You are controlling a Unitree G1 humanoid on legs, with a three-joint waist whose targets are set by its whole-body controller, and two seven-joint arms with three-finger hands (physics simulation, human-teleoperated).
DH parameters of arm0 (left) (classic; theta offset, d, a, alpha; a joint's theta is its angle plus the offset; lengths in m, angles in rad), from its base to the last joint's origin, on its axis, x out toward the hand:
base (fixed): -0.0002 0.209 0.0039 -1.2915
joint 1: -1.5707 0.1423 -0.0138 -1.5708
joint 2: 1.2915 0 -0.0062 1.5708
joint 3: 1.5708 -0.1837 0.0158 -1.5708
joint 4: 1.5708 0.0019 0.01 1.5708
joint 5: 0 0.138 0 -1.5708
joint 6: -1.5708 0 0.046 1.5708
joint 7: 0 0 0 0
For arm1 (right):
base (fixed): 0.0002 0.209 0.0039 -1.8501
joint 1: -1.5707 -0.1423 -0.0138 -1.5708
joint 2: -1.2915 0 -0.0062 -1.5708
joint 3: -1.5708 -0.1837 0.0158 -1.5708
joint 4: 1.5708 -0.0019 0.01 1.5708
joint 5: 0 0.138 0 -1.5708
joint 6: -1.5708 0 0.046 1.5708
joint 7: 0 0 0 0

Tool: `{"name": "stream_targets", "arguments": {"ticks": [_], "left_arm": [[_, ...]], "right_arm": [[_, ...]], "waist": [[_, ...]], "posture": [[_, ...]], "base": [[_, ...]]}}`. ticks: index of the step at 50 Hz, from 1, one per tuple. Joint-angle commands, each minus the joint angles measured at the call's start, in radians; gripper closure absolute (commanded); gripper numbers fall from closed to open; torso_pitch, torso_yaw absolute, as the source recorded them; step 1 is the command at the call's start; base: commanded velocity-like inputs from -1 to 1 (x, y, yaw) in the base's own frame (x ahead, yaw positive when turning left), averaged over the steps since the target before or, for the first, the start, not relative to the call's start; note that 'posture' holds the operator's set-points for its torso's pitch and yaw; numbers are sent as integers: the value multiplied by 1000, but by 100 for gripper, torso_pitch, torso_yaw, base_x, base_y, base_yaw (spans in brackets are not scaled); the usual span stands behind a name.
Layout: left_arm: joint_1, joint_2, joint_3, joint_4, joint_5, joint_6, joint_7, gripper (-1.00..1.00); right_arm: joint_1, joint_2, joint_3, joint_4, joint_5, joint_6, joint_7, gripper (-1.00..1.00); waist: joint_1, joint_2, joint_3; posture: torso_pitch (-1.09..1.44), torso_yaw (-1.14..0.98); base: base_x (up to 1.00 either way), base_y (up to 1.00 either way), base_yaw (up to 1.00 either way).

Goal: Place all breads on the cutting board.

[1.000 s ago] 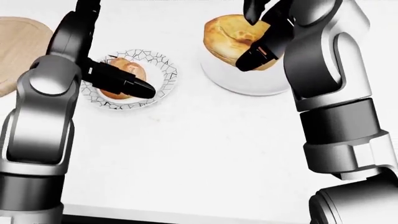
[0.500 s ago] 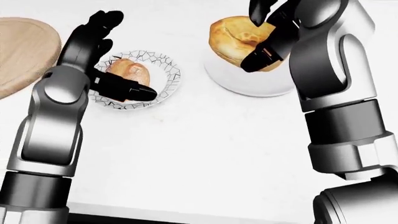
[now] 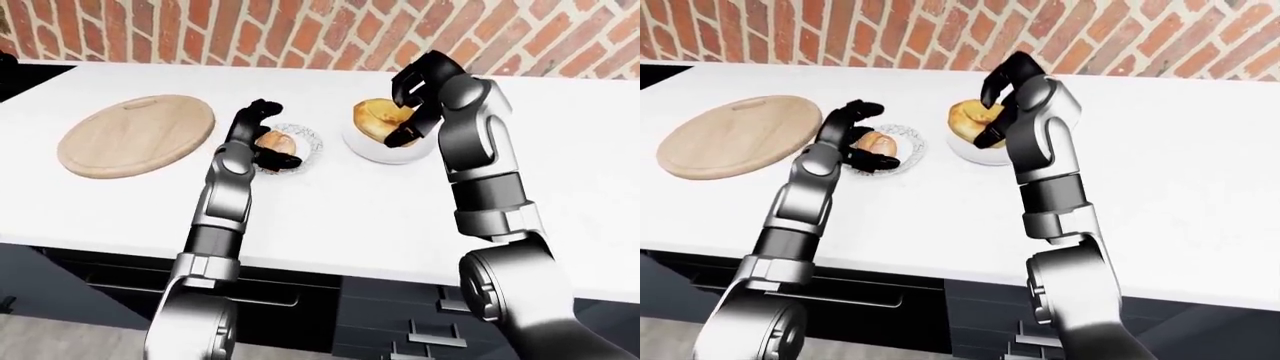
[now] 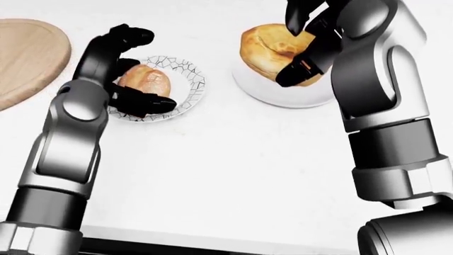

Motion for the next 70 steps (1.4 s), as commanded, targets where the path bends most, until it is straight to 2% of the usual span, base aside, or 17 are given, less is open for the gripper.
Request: {"name": "stream_targets", "arguments": {"ticks": [1, 11, 20, 34, 35, 39, 43, 46, 48, 50, 51, 52, 54, 58, 64, 68, 70], "left_arm": [[-34, 8, 2, -25, 11, -35, 18, -37], [-30, 5, -4, -22, 32, -45, 20, 17], [-44, 6, -1, -82, 50, -10, 2, 47], [-78, 47, 15, -462, 76, 254, -144, 67], [-81, 50, 16, -473, 78, 262, -150, 69], [-90, 55, 24, -481, 76, 273, -153, 80], [-90, 60, 26, -480, 72, 270, -149, 89], [-87, 65, 27, -485, 71, 271, -149, 91], [-86, 67, 27, -489, 71, 275, -152, 91], [-86, 70, 27, -491, 71, 273, -153, 94], [-86, 70, 27, -492, 71, 273, -152, 95], [-85, 70, 26, -497, 72, 276, -155, 95], [-86, 71, 26, -495, 73, 275, -154, 96], [-86, 68, 24, -489, 74, 270, -150, 98], [-87, 62, 19, -481, 79, 261, -150, 100], [-85, 62, 20, -482, 81, 259, -151, 100], [-84, 63, 22, -481, 81, 256, -151, 100]], "right_arm": [[-41, -11, -7, -36, -5, -22, -19, 100], [-29, -10, -7, -32, 3, -29, -30, 100], [-29, -11, -6, -51, 1, -20, -22, 100], [-31, -12, 4, -174, -44, 39, 50, 100], [-32, -11, 3, -172, -47, 35, 49, 100], [-31, -8, 1, -168, -56, 28, 50, 100], [-34, -5, -2, -168, -58, 28, 48, 100], [-37, -2, -3, -170, -57, 31, 47, 100], [-40, -2, -5, -165, -55, 30, 45, 100], [-41, -1, -2, -169, -57, 35, 47, 100], [-42, 0, -3, -167, -56, 33, 46, 100], [-42, 1, -1, -171, -57, 37, 47, 100], [-44, 1, -4, -163, -54, 32, 41, 100], [-42, 1, -6, -158, -48, 31, 34, 100], [-37, -1, -7, -151, -37, 25, 19, 100], [-31, 0, -2, -151, -38, 22, 18, 100], [-31, 1, -2, -150, -38, 22, 17, 100]], "waist": [[0, 0, -32], [-1, 0, -35], [-1, 1, -36], [-3, 3, -22], [-4, 11, -45], [-8, 4, -36], [-10, -21, -41], [-15, -20, -28], [-20, -2, -21], [-26, 34, -22], [-30, 69, -29], [-31, 125, -44], [-28, 80, -27], [-22, 41, -37], [-14, 56, -35], [-14, 46, -35], [-14, 25, -32]], "posture": [[0, 0], [0, 0], [0, 0], [0, 0], [0, 0], [0, 0], [0, 0], [0, 0], [0, 0], [0, 0], [0, 0], [0, 0], [0, 0], [0, 0], [0, 0], [0, 0], [0, 0]], "base": [[0, 0, 0], [0, 0, 0], [0, 0, 0], [0, 0, 0], [0, 10, 0], [0, 21, 0], [0, 42, 0], [0, 62, 0], [0, 66, 0], [0, 65, 0], [0, 66, 0], [0, 65, 0], [0, 65, 0], [0, 53, 0], [0, 18, 0], [0, 22, 0], [0, 39, 0]]}}
